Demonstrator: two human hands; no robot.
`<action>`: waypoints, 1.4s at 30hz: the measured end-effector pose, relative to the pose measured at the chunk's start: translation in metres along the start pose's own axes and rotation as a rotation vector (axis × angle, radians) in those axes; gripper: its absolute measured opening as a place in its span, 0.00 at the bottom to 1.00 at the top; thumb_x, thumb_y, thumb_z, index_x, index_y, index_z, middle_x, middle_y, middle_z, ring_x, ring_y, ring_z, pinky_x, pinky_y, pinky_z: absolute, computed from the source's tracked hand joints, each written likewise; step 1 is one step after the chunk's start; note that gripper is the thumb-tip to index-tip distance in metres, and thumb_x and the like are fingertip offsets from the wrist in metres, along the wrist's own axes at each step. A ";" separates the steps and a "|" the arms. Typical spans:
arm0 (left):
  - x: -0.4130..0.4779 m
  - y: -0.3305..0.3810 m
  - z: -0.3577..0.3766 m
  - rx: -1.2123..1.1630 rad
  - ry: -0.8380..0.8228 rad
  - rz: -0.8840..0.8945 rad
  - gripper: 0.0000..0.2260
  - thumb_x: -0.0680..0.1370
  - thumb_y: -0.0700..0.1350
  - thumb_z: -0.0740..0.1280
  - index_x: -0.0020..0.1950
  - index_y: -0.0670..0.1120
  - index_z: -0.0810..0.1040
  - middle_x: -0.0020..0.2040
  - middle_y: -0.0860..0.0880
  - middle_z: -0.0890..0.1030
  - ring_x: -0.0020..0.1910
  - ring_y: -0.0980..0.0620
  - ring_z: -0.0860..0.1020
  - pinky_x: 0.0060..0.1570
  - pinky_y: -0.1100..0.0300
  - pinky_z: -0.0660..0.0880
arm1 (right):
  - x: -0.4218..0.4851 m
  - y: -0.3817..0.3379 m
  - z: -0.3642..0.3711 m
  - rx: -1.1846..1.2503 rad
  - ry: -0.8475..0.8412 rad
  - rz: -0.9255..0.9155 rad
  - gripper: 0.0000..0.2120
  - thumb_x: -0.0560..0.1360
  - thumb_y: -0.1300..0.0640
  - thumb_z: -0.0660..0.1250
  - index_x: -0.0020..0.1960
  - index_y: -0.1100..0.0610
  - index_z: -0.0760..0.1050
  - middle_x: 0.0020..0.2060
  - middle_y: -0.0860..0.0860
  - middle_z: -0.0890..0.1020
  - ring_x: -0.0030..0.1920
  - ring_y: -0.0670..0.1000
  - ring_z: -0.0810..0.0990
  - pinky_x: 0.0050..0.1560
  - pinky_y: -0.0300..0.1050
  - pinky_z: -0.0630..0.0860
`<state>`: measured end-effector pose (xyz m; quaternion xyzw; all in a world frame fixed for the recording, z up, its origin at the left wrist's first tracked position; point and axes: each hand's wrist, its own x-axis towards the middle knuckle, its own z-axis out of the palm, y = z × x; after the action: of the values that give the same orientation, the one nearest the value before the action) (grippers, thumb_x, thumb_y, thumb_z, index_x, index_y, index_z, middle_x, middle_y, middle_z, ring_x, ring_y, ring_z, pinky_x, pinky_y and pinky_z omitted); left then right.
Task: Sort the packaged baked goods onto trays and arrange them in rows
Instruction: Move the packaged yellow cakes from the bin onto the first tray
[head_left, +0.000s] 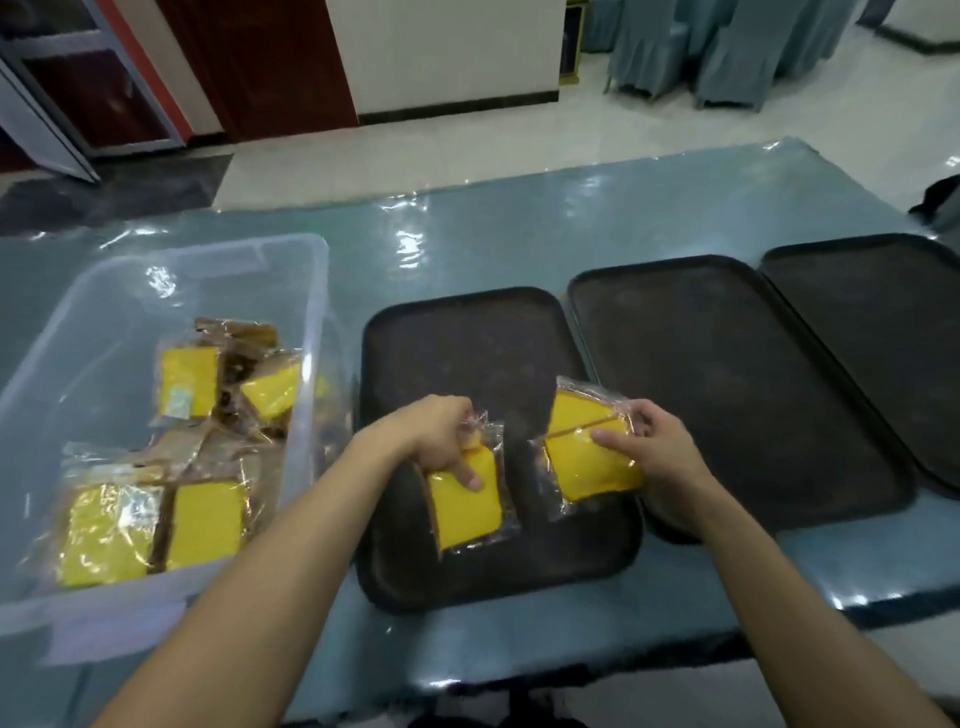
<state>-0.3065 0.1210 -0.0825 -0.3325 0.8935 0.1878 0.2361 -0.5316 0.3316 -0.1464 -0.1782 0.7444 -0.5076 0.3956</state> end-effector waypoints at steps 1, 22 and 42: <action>0.005 -0.001 0.012 -0.026 -0.018 -0.028 0.36 0.65 0.62 0.87 0.63 0.49 0.73 0.64 0.46 0.82 0.62 0.42 0.80 0.54 0.51 0.76 | 0.002 0.000 -0.001 -0.032 -0.064 0.003 0.18 0.70 0.60 0.85 0.56 0.53 0.84 0.52 0.57 0.90 0.52 0.59 0.89 0.57 0.64 0.86; -0.167 -0.165 -0.041 -0.001 0.640 -0.264 0.12 0.82 0.53 0.72 0.64 0.52 0.82 0.57 0.51 0.86 0.56 0.45 0.84 0.53 0.45 0.82 | -0.046 -0.155 0.222 -1.219 -0.212 -0.980 0.14 0.83 0.51 0.65 0.65 0.55 0.78 0.56 0.55 0.84 0.57 0.61 0.83 0.53 0.56 0.80; -0.036 -0.395 -0.048 0.171 0.335 -0.168 0.37 0.72 0.62 0.81 0.75 0.51 0.72 0.68 0.44 0.82 0.66 0.39 0.78 0.62 0.47 0.76 | 0.035 -0.161 0.456 -1.610 -0.589 -0.647 0.46 0.79 0.64 0.72 0.89 0.54 0.49 0.86 0.56 0.60 0.85 0.60 0.60 0.81 0.58 0.67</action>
<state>-0.0270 -0.1640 -0.0941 -0.4114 0.9020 0.0331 0.1266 -0.2246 -0.0396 -0.0946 -0.7222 0.6562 0.1443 0.1641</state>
